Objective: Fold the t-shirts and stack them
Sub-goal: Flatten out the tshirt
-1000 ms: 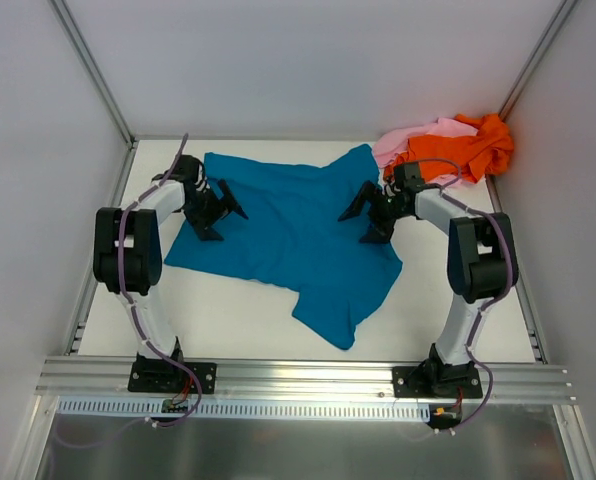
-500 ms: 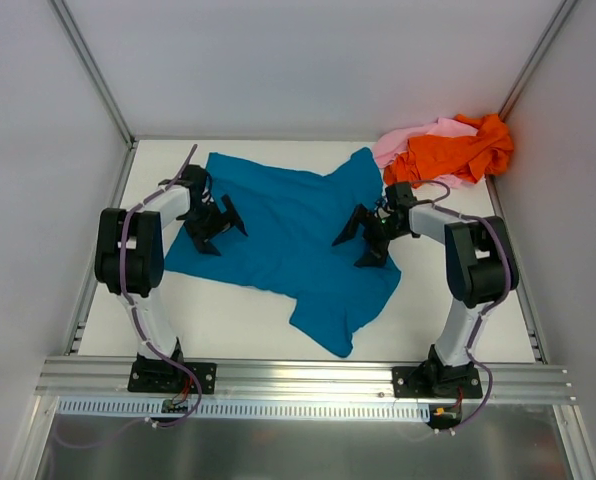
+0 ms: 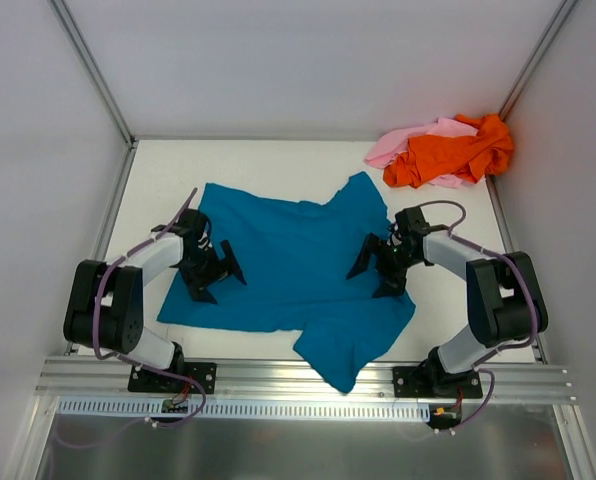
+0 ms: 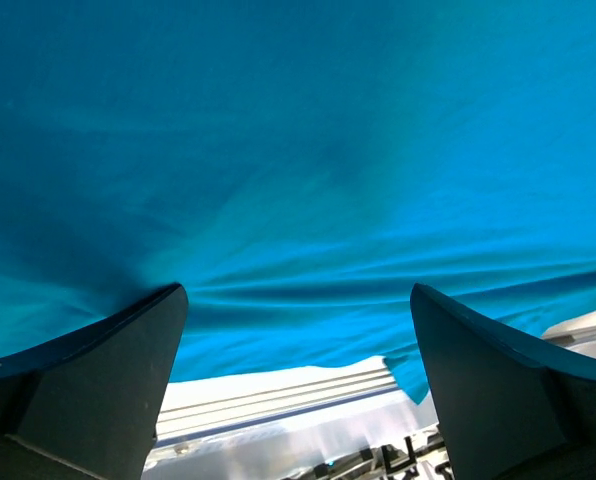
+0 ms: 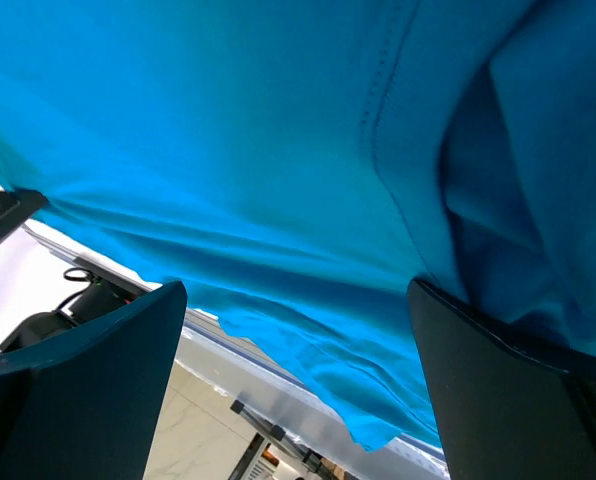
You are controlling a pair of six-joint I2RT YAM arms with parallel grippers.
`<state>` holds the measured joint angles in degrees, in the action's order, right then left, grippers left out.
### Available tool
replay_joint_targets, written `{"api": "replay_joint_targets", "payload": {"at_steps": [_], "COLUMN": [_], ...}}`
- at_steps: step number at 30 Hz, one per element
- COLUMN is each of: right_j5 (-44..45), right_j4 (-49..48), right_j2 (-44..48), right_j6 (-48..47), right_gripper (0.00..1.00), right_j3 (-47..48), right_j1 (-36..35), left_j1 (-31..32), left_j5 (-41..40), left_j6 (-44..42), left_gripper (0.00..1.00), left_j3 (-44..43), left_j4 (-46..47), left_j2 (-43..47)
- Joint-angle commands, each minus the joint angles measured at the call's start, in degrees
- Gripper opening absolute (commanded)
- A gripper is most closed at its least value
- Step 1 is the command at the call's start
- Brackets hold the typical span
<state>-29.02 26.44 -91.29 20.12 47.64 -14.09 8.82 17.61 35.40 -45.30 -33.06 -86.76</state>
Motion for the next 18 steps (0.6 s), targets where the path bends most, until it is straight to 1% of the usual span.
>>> {"api": "replay_joint_targets", "payload": {"at_steps": [1,3,7,10,12,14,15,16,18], "right_j5": [5.72,6.07,7.39,7.92,7.83,8.1,8.1,8.18,8.19], "right_j4": [3.1,3.36,4.24,6.08,7.92,9.41,11.42,12.4,15.74], "right_j2": [3.03,3.66,4.45,5.24,5.85,5.77,4.9,4.19,1.21], "right_j6": [-2.8,-3.59,-5.26,-5.62,-5.36,-5.0,-5.09,-5.26,-6.4], "right_gripper": [0.99,0.99,0.99,0.99,0.99,0.99,1.0,0.99,0.99], "right_j3": [-2.46,-3.07,-2.03,1.13,4.03,10.35,13.15,19.36,26.68], "right_j1": [-0.15,-0.15,-0.15,-0.24,-0.15,-0.15,-0.15,-0.15,-0.24], "left_j1": [0.32,0.32,0.32,0.32,0.32,0.32,0.32,0.32,0.32], "left_j5": [-2.32,-1.61,-0.56,-0.21,-0.12,0.67,1.2,1.46,1.99], "left_j6": [1.25,1.6,1.96,1.87,2.04,2.66,2.66,2.75,2.75], "left_gripper": [0.99,0.99,0.99,0.99,0.99,0.99,0.99,0.99,0.99], "left_j3": [5.74,7.24,6.37,2.6,-1.44,-6.0,-7.68,-9.18,-13.57], "left_j4": [-2.45,-2.62,-4.11,-5.7,-5.44,-4.13,-2.03,-0.88,4.04], "left_j2": [4.31,7.39,11.08,13.19,14.42,14.86,14.87,14.78,13.99]}}
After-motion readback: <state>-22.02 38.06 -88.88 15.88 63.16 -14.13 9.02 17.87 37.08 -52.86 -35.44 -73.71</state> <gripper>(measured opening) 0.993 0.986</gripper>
